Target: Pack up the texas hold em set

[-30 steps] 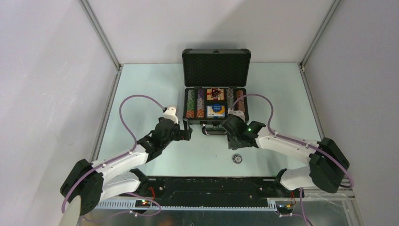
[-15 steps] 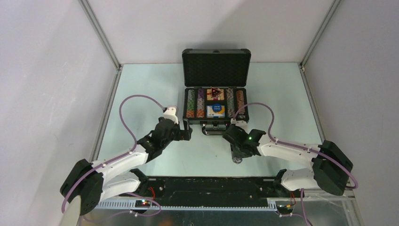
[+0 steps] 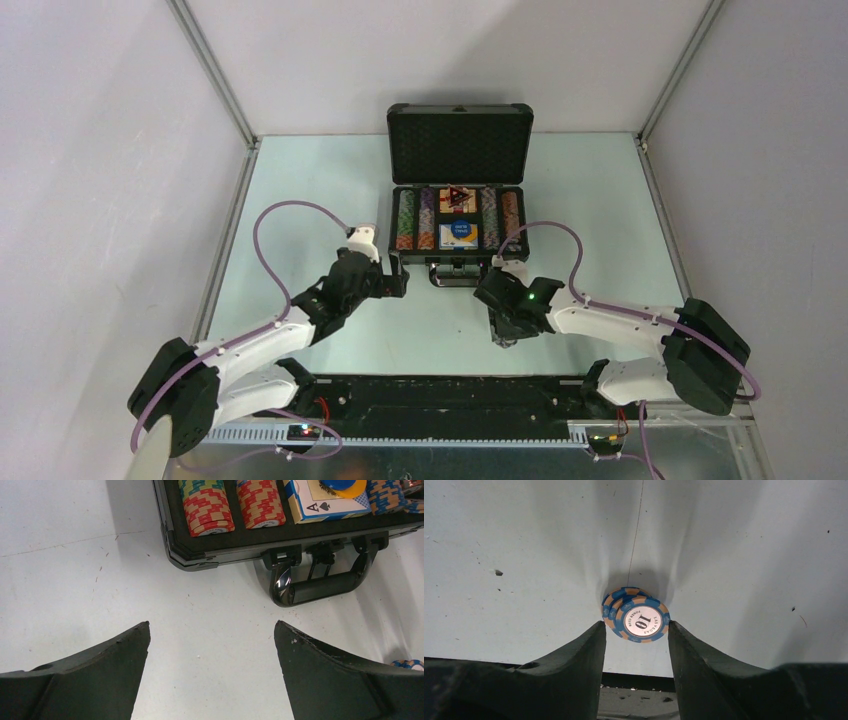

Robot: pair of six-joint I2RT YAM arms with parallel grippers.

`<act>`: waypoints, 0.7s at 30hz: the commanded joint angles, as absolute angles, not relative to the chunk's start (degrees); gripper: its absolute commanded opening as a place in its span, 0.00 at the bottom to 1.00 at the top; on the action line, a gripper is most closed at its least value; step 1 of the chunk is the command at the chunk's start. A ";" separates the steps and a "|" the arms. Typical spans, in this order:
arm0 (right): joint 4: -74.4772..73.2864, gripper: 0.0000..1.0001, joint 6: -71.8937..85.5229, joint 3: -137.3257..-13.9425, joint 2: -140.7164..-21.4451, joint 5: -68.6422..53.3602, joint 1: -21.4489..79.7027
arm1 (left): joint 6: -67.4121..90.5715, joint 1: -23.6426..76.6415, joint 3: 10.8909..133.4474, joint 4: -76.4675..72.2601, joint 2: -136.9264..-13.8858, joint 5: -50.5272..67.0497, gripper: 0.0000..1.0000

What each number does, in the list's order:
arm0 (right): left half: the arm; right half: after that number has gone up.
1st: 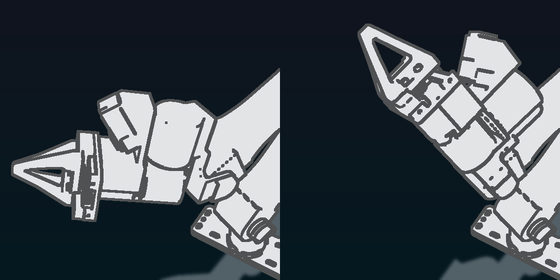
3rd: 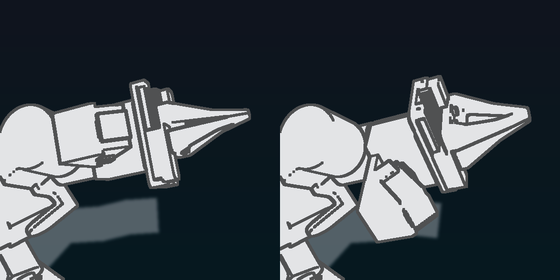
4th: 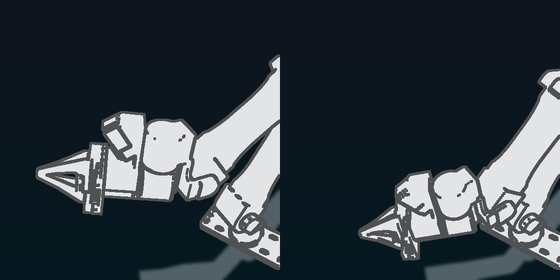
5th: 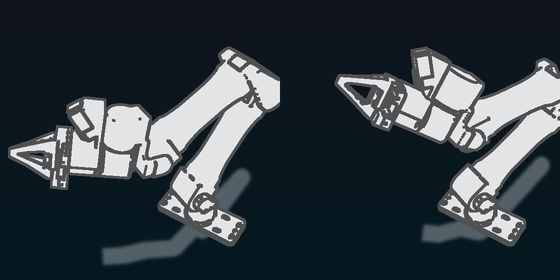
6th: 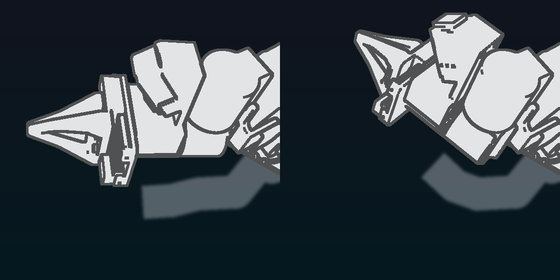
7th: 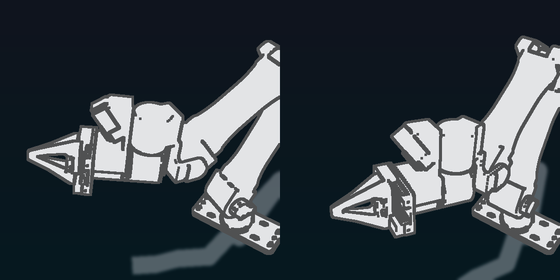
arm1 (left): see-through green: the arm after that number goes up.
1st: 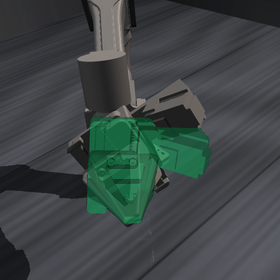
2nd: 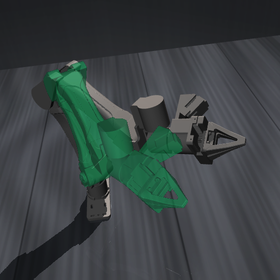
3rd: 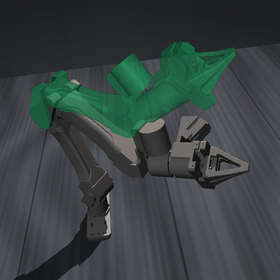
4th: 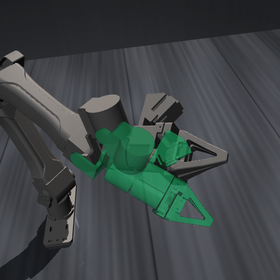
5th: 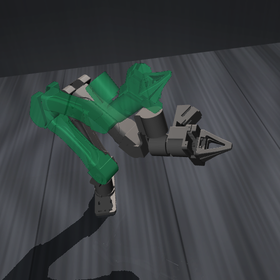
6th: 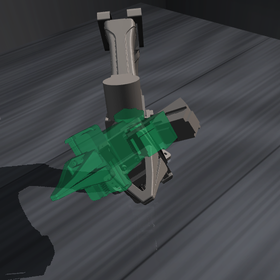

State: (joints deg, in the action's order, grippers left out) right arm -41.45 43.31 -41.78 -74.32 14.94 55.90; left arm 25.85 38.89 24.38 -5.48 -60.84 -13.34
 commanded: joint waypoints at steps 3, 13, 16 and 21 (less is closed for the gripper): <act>-40.53 0.55 44.05 -41.75 -73.08 15.39 56.03 | 24.72 39.31 26.98 -7.12 -60.95 -13.93 0.98; -42.16 0.79 49.41 -41.13 -70.88 16.49 55.03 | 24.65 39.30 27.07 -7.12 -61.11 -13.82 0.98; -41.54 0.85 51.00 -40.64 -70.23 16.04 54.79 | 24.66 39.33 27.07 -7.12 -61.13 -13.82 0.98; -40.86 0.82 51.39 -40.61 -72.93 15.55 55.13 | 24.69 39.33 27.00 -7.12 -61.00 -13.79 0.98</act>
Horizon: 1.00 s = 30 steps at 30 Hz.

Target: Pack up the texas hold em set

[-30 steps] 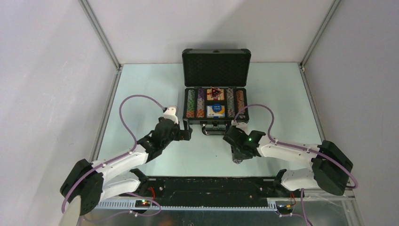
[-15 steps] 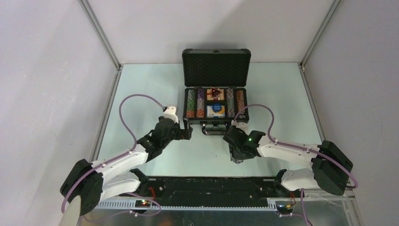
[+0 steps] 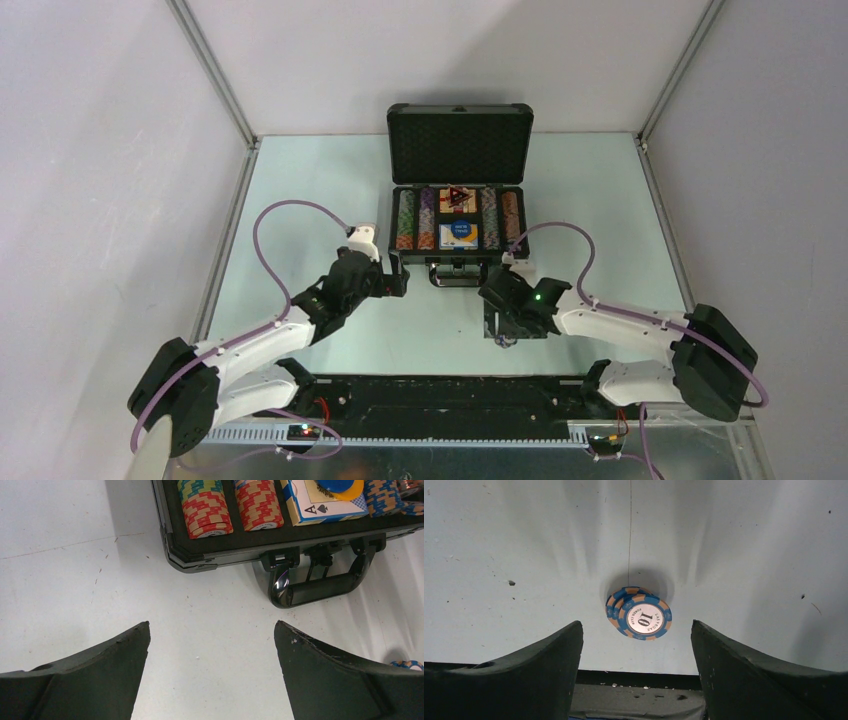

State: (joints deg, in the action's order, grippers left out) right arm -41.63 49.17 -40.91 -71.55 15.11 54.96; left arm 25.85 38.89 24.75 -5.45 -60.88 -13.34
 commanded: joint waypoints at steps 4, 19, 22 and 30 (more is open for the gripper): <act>-39.98 0.80 51.40 -40.13 -74.20 15.45 55.35 | 24.69 39.33 26.98 -7.12 -60.93 -13.76 0.98; -37.47 0.78 49.45 -39.90 -78.56 13.08 55.67 | 24.70 39.31 27.07 -7.12 -61.16 -13.89 0.98; -37.92 0.74 49.47 -39.84 -78.90 13.18 55.68 | 24.65 39.33 27.07 -7.12 -61.17 -13.83 0.98; -38.11 0.64 48.93 -39.90 -79.60 13.27 55.58 | 24.62 39.37 26.86 -7.12 -60.73 -14.21 0.98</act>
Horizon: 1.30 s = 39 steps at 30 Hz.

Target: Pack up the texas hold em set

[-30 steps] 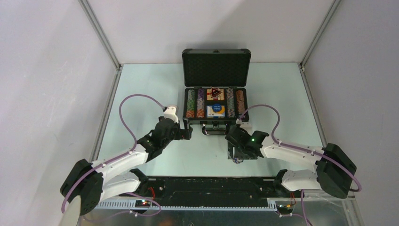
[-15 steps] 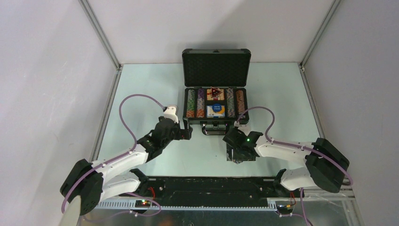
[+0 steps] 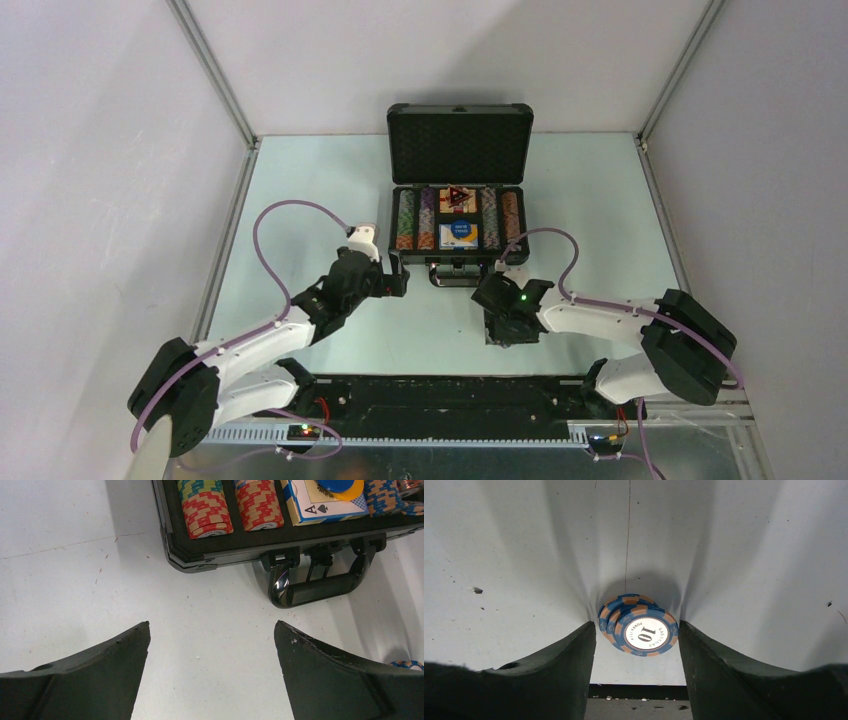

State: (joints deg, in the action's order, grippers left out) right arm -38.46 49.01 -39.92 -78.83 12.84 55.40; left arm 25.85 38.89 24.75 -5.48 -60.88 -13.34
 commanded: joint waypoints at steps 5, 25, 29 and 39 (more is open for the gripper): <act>-38.06 0.62 48.70 -39.90 -79.63 13.21 55.53 | 24.69 39.37 26.88 -7.12 -60.78 -14.17 0.98; -38.61 0.41 48.43 -39.85 -80.14 13.85 55.45 | 24.69 39.37 26.89 -7.12 -60.74 -14.16 0.98; -38.63 0.36 48.29 -39.86 -79.99 14.00 55.26 | 24.67 39.29 26.89 -7.12 -60.78 -14.16 0.98; -37.95 0.67 48.36 -39.82 -80.42 13.89 55.22 | 24.65 39.37 26.89 -7.12 -60.89 -14.13 0.98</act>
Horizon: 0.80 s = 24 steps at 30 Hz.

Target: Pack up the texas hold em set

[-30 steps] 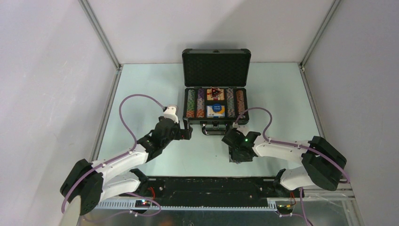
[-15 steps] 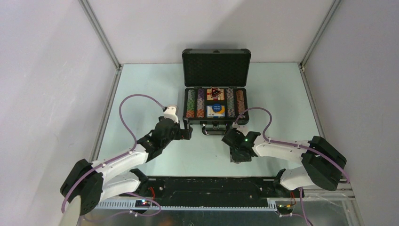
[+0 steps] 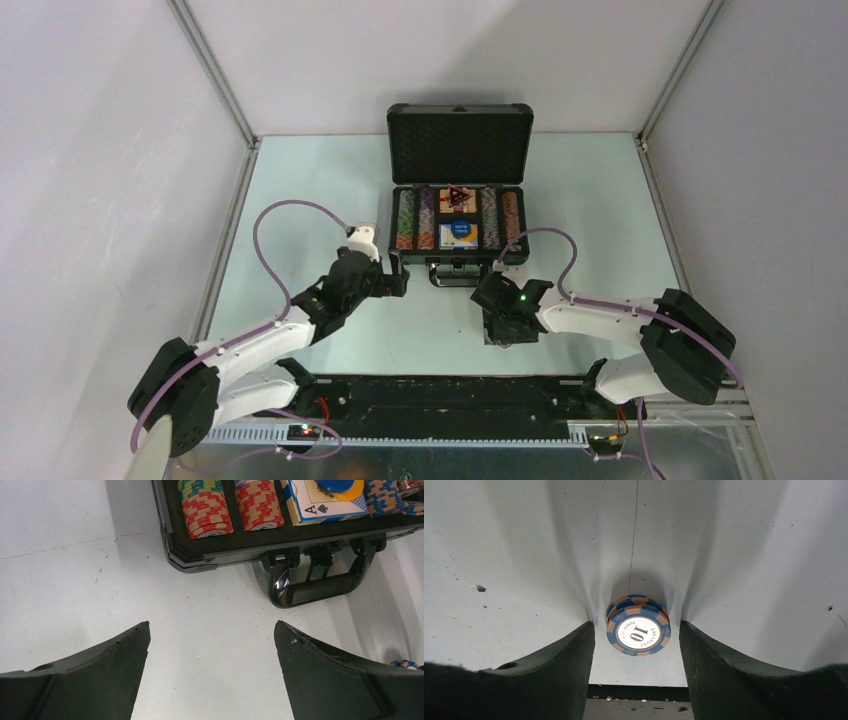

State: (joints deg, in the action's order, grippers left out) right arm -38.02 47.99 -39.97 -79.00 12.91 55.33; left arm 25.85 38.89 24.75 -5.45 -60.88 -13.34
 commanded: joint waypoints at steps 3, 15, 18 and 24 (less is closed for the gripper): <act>-37.70 0.63 48.39 -39.81 -81.00 13.90 55.36 | 24.68 39.35 26.89 -7.12 -60.88 -14.17 0.98; -37.26 0.49 48.25 -39.81 -81.78 13.80 55.42 | 24.68 39.34 26.89 -7.12 -60.83 -14.11 0.98; -37.18 0.43 48.19 -39.81 -81.74 14.00 55.38 | 24.70 39.35 26.91 -7.12 -60.83 -14.11 0.98; -37.05 0.18 47.69 -39.89 -80.88 14.95 55.02 | 24.70 39.35 26.89 -7.10 -60.83 -14.11 0.98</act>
State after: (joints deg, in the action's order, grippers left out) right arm -37.74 47.92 -40.62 -79.94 13.04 55.31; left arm 25.85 38.89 24.75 -5.48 -60.88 -13.34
